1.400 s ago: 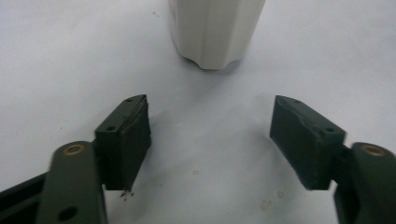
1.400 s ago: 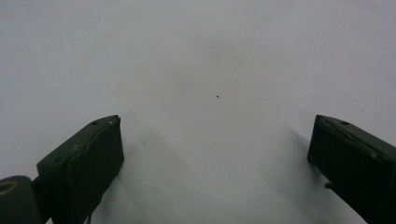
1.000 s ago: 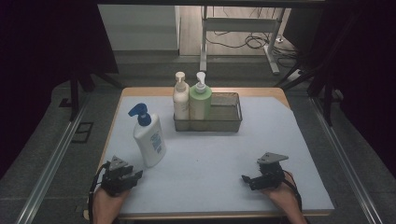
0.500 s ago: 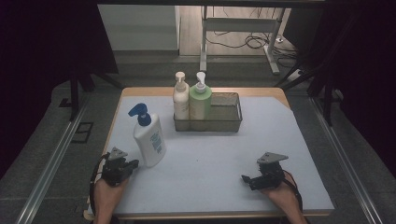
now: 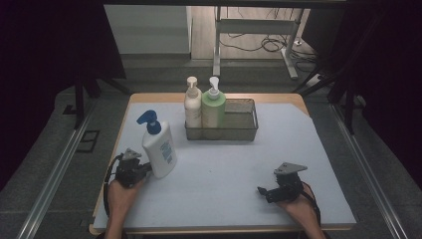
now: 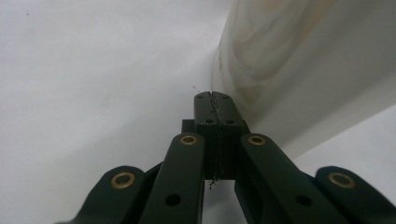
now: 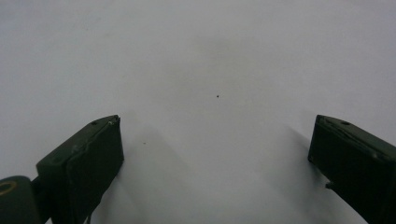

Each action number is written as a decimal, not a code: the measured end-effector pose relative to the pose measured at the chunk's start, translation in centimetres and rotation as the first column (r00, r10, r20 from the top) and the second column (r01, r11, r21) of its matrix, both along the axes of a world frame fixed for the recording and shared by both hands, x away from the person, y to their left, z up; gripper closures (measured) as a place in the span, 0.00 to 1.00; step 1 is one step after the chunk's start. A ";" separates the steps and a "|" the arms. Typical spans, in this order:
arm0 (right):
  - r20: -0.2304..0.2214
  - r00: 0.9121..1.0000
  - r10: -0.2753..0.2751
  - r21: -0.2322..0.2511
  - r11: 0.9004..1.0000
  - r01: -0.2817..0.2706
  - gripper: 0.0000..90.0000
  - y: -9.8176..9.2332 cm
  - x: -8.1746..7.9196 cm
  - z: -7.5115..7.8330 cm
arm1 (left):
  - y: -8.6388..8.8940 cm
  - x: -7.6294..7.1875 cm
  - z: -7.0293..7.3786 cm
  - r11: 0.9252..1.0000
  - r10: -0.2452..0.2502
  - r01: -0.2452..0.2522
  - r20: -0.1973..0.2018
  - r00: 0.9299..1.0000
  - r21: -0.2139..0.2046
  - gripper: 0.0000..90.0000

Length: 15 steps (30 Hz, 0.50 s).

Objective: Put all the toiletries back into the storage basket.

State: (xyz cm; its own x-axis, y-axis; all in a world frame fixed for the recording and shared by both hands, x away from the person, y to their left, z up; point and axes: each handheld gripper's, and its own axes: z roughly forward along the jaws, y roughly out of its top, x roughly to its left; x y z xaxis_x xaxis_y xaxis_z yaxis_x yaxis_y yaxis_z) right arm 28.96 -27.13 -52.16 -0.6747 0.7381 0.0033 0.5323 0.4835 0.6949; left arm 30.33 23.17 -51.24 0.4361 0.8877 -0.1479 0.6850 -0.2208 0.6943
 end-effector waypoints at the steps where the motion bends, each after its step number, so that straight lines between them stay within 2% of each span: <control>1: 0.000 1.000 0.000 0.000 1.000 0.000 0.03 0.0 0.0 0.0 | 0.0 0.0 0.0 1.000 0.000 0.000 0.000 1.000 0.000 1.00; 11: -0.004 1.000 0.001 -0.006 1.000 -0.001 0.03 0.0 0.1 0.1 | -0.1 0.0 -0.1 1.000 -0.009 0.009 0.001 1.000 -0.012 1.00; 15: -0.004 1.000 0.000 -0.004 1.000 0.000 0.03 0.0 0.1 0.1 | -0.7 -0.1 0.0 1.000 -0.022 0.022 0.006 1.000 0.002 1.00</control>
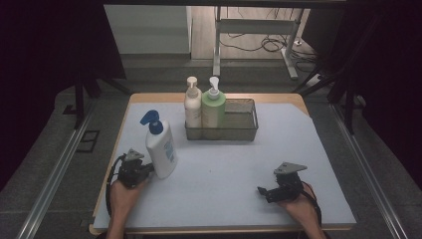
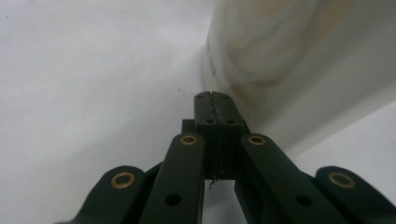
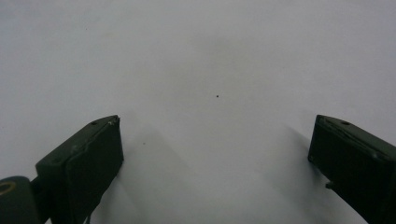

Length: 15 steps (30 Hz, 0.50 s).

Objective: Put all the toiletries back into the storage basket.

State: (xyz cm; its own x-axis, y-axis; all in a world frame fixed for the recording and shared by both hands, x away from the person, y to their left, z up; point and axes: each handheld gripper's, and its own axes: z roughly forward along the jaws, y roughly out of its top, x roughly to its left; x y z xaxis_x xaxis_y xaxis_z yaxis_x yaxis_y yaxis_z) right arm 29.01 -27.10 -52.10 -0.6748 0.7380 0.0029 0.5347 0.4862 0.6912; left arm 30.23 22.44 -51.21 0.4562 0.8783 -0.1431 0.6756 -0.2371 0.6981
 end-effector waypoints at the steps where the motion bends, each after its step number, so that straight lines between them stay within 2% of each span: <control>1: 0.000 1.000 0.000 0.000 1.000 0.000 0.03 0.0 0.0 0.0 | -0.1 0.0 0.1 1.000 -0.001 0.001 0.001 1.000 0.001 1.00; 15: -0.001 1.000 0.002 -0.001 1.000 -0.002 0.03 0.0 0.0 0.0 | -0.8 -0.6 0.1 1.000 -0.022 0.022 -0.010 1.000 -0.005 1.00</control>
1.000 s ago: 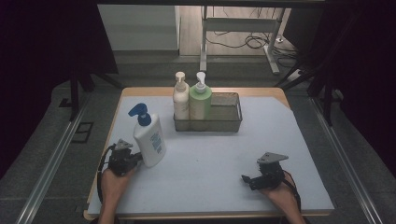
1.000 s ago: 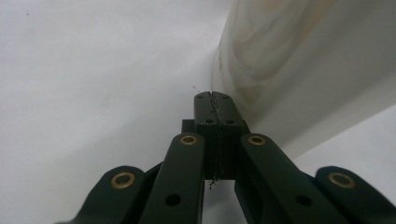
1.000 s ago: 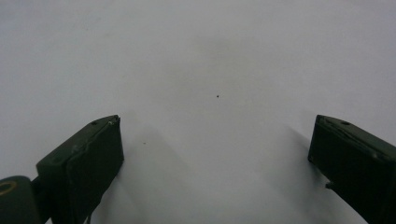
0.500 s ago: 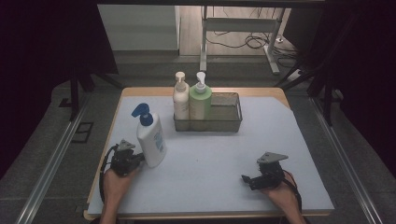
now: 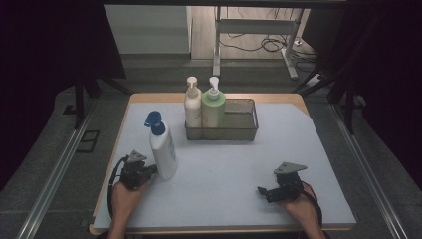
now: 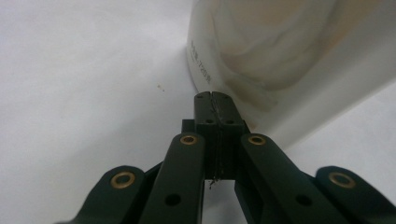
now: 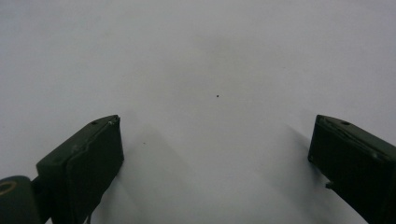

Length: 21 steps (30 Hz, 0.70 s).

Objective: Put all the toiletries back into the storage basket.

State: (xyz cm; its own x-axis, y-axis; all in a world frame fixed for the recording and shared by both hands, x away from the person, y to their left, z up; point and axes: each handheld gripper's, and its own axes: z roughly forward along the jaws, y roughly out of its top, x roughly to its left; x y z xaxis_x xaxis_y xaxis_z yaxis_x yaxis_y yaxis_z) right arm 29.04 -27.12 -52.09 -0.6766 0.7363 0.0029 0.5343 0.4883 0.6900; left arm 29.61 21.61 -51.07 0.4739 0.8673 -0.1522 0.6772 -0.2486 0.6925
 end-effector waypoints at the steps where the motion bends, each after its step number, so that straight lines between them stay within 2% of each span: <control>1: -0.001 1.000 0.000 0.001 1.000 0.000 0.03 0.0 0.0 0.0 | 0.0 0.0 0.0 1.000 -0.004 0.004 -0.003 1.000 0.001 1.00; 21: 0.002 1.000 0.000 0.006 1.000 0.000 0.03 0.0 0.0 -0.1 | -1.8 -0.7 0.1 0.998 -0.062 0.062 -0.016 0.998 0.005 0.99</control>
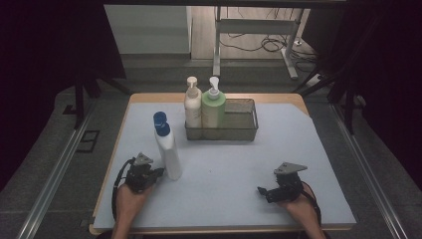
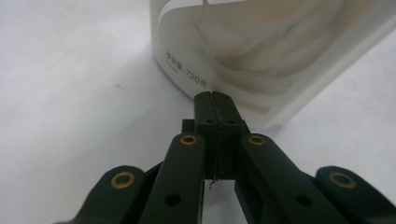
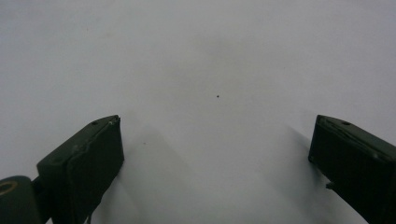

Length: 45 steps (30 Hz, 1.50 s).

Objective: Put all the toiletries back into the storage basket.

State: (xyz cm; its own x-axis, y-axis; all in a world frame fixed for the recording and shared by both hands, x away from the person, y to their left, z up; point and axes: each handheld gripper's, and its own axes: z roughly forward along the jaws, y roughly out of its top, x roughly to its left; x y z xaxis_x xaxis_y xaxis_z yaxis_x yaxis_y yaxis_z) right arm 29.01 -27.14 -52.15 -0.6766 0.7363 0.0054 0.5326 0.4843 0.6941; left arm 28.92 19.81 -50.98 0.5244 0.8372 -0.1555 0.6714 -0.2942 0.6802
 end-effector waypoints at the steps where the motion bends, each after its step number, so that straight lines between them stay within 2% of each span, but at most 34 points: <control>1: 0.000 1.000 0.000 0.000 1.000 0.000 0.03 0.0 0.0 0.0 | -0.2 0.0 0.0 1.000 -0.007 0.007 0.002 1.000 0.002 0.99; 4: 0.001 1.000 0.000 0.001 1.000 0.000 0.03 0.0 0.0 0.0 | -0.5 0.0 0.0 1.000 -0.026 0.025 0.007 1.000 0.011 0.99; 13: 0.001 1.000 0.000 0.001 1.000 0.000 0.03 0.0 0.0 0.0 | -1.4 -0.1 0.0 0.999 -0.049 0.049 -0.002 0.999 -0.003 0.99; 15: 0.001 1.000 0.000 0.001 1.000 0.000 0.03 0.0 0.0 0.0 | -1.9 0.0 -0.1 0.997 -0.074 0.074 -0.002 0.997 0.007 0.99; 21: 0.001 1.000 0.000 0.001 1.000 0.000 0.03 0.0 0.0 0.0 | -2.6 0.2 -0.1 0.995 -0.100 0.100 -0.001 0.995 0.011 0.99; 27: 0.001 1.000 0.000 0.001 1.000 0.000 0.03 0.0 0.0 0.0 | -2.6 0.2 -0.2 0.994 -0.108 0.108 -0.002 0.994 0.003 0.99; 29: -0.001 1.000 0.000 0.000 1.000 0.000 0.03 0.0 0.0 0.0 | -2.4 0.1 -0.2 0.995 -0.097 0.097 0.005 0.995 0.017 0.95; 35: -0.006 1.000 0.002 0.000 1.000 -0.002 0.03 0.0 0.1 0.1 | -1.5 -0.5 0.1 0.998 -0.062 0.062 0.027 0.998 0.006 0.82; 39: -0.012 1.000 -0.001 -0.011 1.000 0.001 0.03 0.1 0.1 0.2 | -1.2 -1.1 0.2 0.999 -0.048 0.047 0.035 0.998 0.005 0.63; 42: -0.015 1.000 0.004 -0.013 1.000 -0.005 0.03 0.1 0.2 0.2 | -1.0 -1.4 0.1 0.998 -0.055 0.055 0.028 0.998 0.003 0.50; 45: -0.018 1.000 0.002 -0.018 1.000 -0.002 0.00 0.2 0.3 0.2 | -1.0 -2.1 -0.3 0.997 -0.056 0.054 0.030 0.998 0.060 0.37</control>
State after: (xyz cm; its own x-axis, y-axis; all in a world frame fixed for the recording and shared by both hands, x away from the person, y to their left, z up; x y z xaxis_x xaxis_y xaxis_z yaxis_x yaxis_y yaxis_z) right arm 29.32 -26.94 -51.95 -0.6778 0.7352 0.0050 0.5444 0.4973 0.6755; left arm 26.84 18.83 -51.28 0.5736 0.8142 -0.0895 0.6318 -0.3702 0.6810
